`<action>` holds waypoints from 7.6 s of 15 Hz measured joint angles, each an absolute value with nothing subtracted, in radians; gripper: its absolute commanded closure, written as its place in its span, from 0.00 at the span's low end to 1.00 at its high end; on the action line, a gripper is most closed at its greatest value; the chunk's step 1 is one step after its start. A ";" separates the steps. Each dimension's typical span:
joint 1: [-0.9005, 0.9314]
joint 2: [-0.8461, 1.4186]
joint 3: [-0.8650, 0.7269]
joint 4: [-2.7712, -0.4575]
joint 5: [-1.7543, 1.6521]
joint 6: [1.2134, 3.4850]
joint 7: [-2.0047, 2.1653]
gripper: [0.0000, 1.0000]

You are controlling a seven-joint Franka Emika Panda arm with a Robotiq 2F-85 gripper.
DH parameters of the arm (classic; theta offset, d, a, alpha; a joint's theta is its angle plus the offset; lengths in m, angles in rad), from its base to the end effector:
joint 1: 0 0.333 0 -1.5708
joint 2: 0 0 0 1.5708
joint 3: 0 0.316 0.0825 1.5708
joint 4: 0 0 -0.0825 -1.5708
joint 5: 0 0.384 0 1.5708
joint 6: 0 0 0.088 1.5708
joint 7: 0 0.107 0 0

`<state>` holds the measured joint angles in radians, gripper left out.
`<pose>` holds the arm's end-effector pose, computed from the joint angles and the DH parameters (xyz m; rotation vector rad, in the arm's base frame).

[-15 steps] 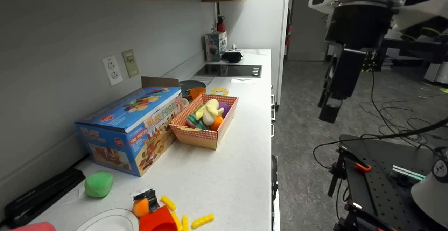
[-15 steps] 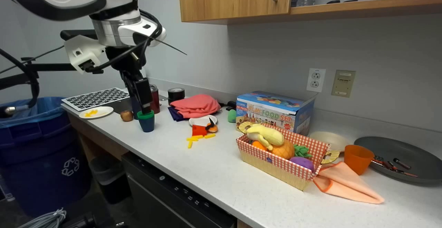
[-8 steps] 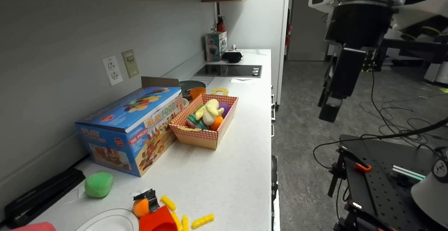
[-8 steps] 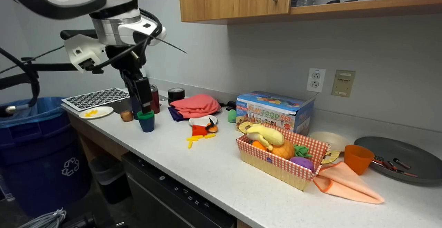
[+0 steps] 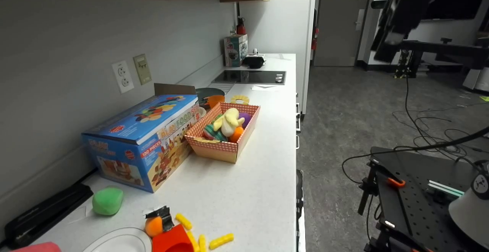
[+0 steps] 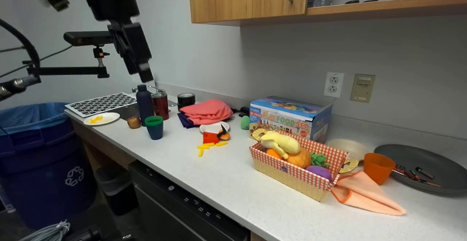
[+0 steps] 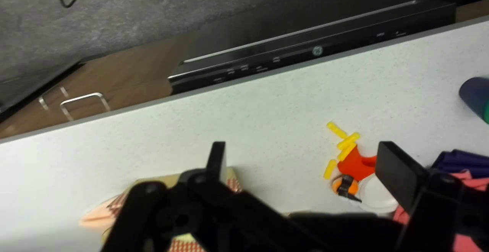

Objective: Close the right cabinet door

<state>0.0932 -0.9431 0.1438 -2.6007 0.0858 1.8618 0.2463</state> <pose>0.2812 0.0824 0.5440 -3.1123 0.1137 -0.3154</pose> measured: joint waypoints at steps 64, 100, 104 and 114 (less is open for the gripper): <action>-0.343 -0.330 -0.412 -1.515 0.107 1.902 0.050 0.00; -0.048 -0.437 -0.159 -1.915 0.397 2.601 0.056 0.00; -0.016 -0.371 -0.106 -1.956 0.397 2.660 0.135 0.00; 0.036 -0.423 -0.080 -2.002 0.380 2.707 0.128 0.00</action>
